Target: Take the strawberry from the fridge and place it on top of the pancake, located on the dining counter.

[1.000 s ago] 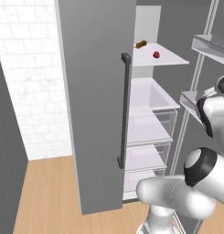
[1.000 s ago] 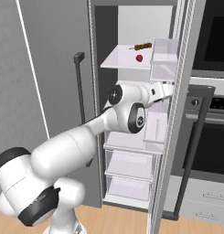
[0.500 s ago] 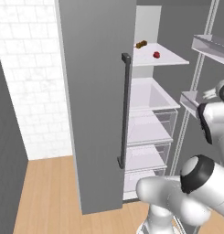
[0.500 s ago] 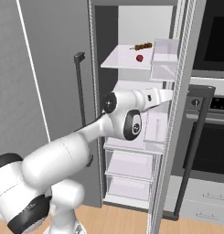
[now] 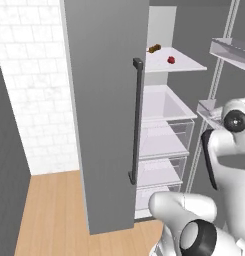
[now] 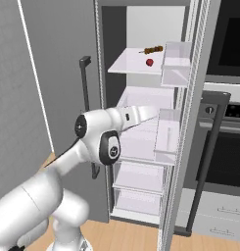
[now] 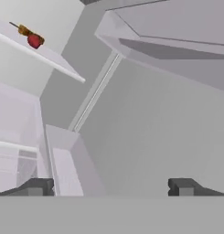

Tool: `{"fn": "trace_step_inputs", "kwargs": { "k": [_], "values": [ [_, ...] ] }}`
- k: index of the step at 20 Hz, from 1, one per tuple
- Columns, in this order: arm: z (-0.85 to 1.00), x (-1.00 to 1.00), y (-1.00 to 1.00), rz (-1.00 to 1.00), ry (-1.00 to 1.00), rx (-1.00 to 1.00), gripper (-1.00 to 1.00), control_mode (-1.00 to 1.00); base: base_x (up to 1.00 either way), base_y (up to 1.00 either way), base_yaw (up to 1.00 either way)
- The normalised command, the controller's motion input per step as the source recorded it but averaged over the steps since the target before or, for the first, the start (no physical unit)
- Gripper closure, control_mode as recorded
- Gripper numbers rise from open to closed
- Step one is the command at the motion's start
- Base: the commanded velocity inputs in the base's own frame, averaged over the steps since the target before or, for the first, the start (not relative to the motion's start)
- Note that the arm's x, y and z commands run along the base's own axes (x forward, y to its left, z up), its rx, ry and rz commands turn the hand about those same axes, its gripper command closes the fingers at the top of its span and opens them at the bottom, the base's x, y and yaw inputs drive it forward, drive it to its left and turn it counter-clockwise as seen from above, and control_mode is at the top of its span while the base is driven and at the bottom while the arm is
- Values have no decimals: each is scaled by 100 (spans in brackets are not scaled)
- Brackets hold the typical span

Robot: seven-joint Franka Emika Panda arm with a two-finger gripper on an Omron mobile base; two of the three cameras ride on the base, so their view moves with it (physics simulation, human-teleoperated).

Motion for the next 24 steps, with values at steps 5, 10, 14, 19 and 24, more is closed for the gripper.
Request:
{"fn": "trace_step_inputs", "kwargs": {
  "k": [5, 10, 14, 19, 24],
  "values": [
    [29, -45, 72, 0, 9, 5, -100, -100, 0, 0, 0],
    [23, -61, 45, 0, 15, 10, -100, -100, 0, 0, 0],
    [0, -71, 26, 2, 0, 21, -100, -100, 0, 0, 0],
    [2, -70, 39, 4, 9, 21, -100, -100, 0, 0, 0],
    [9, -48, 66, 7, 24, 15, -100, -100, 0, 0, 0]
  ]
}}
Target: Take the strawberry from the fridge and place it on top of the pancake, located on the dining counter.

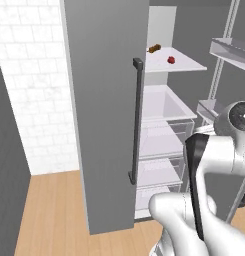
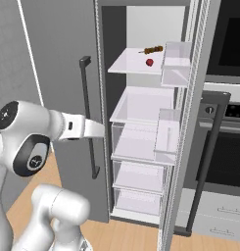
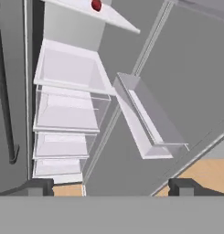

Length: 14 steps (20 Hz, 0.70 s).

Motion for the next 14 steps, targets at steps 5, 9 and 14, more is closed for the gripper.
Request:
{"fn": "trace_step_inputs", "kwargs": {
  "k": [5, 9, 14],
  "values": [
    [-18, -56, 52, 11, 7, 11, -100, -100, 0, 0, 0],
    [-10, -64, 33, 8, 4, 18, -100, -100, 0, 0, 0],
    [0, -19, 49, 0, 2, 19, -100, -100, 0, 0, 0]
  ]
}}
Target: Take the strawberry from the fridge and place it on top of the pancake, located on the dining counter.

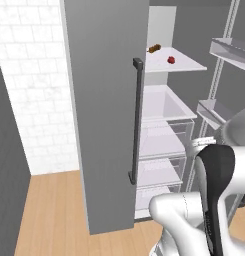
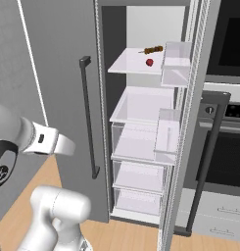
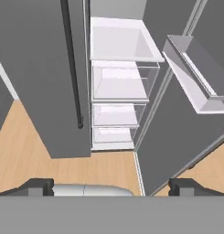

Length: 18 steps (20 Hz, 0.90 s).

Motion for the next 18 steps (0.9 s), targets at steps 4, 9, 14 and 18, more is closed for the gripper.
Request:
{"fn": "trace_step_inputs", "kwargs": {
  "k": [4, 9, 14, 18],
  "values": [
    [0, 0, 26, 0, 3, 1, -100, -100, 0, 0, 0],
    [-4, 5, 0, 0, 1, -1, -100, -100, 0, 0, 0],
    [-4, 0, 0, 0, 0, 0, -100, 100, 21, 0, -10],
    [0, 0, 0, 0, 0, 0, -100, 100, 59, 0, -23]
  ]
}}
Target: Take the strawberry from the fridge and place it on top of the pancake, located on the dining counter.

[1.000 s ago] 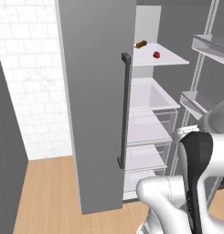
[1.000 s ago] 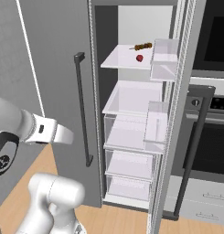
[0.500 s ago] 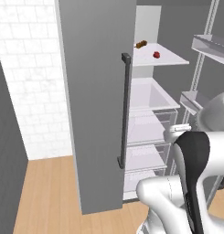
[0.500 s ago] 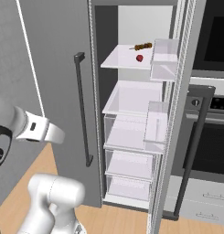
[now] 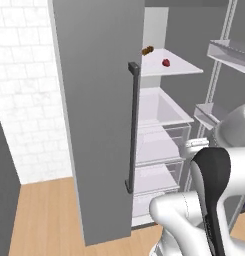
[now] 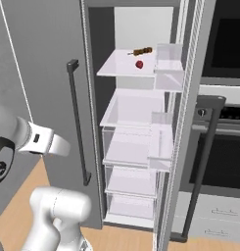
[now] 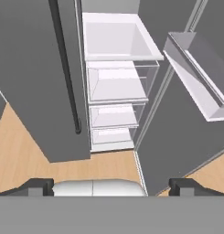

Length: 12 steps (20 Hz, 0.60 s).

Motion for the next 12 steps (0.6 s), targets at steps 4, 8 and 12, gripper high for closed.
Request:
{"fn": "trace_step_inputs", "kwargs": {
  "k": [4, 8, 12],
  "values": [
    [0, 0, 0, 0, 0, 0, -100, 100, 73, 2, -26],
    [0, 0, 0, 0, 0, 0, -100, 100, 71, -11, -15],
    [0, 0, 0, 0, 0, 0, -100, 100, 60, -20, -15]
  ]
}}
